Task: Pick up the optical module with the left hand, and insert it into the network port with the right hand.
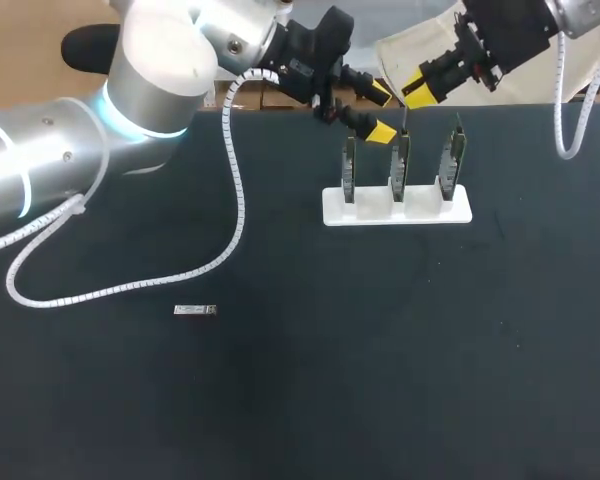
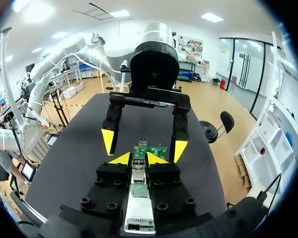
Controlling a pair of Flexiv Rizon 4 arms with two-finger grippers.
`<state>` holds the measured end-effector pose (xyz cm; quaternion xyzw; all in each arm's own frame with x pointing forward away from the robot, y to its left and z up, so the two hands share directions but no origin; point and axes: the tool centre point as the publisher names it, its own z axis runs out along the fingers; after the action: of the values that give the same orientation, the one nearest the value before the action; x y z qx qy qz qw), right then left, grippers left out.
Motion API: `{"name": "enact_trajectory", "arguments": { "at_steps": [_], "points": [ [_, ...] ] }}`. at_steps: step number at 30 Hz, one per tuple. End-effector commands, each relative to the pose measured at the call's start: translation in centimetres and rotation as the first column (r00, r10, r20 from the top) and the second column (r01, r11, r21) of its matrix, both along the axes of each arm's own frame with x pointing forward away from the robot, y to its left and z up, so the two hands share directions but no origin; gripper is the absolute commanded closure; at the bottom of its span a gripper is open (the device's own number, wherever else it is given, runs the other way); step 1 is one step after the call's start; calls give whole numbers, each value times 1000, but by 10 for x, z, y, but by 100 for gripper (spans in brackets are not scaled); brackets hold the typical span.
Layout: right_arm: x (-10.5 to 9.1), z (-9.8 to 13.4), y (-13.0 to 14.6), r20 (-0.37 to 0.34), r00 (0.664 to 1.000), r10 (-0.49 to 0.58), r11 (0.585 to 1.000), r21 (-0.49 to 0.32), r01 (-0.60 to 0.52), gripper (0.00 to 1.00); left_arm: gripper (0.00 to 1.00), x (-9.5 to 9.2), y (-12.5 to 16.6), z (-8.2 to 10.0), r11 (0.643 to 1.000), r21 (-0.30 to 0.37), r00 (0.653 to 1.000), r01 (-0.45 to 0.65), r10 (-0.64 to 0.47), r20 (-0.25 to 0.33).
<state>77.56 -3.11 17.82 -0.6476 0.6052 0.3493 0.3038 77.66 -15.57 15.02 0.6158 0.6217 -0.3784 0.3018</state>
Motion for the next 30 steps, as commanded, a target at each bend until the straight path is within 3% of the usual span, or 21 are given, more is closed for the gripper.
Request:
{"name": "enact_trajectory", "arguments": {
  "at_steps": [1, 30],
  "points": [
    [-1, -1, 0, -6, 1000, -1, 1000, 0, 1, 100, 0, 2, -1, 0, 1000, 3, 1000, 4, -4, -1],
    [-5, -10, 3, -10, 1000, -18, 1000, -15, 18, 100, 0, 2, -1, 0, 1000, 3, 1000, 4, -4, -1]
  ]
}}
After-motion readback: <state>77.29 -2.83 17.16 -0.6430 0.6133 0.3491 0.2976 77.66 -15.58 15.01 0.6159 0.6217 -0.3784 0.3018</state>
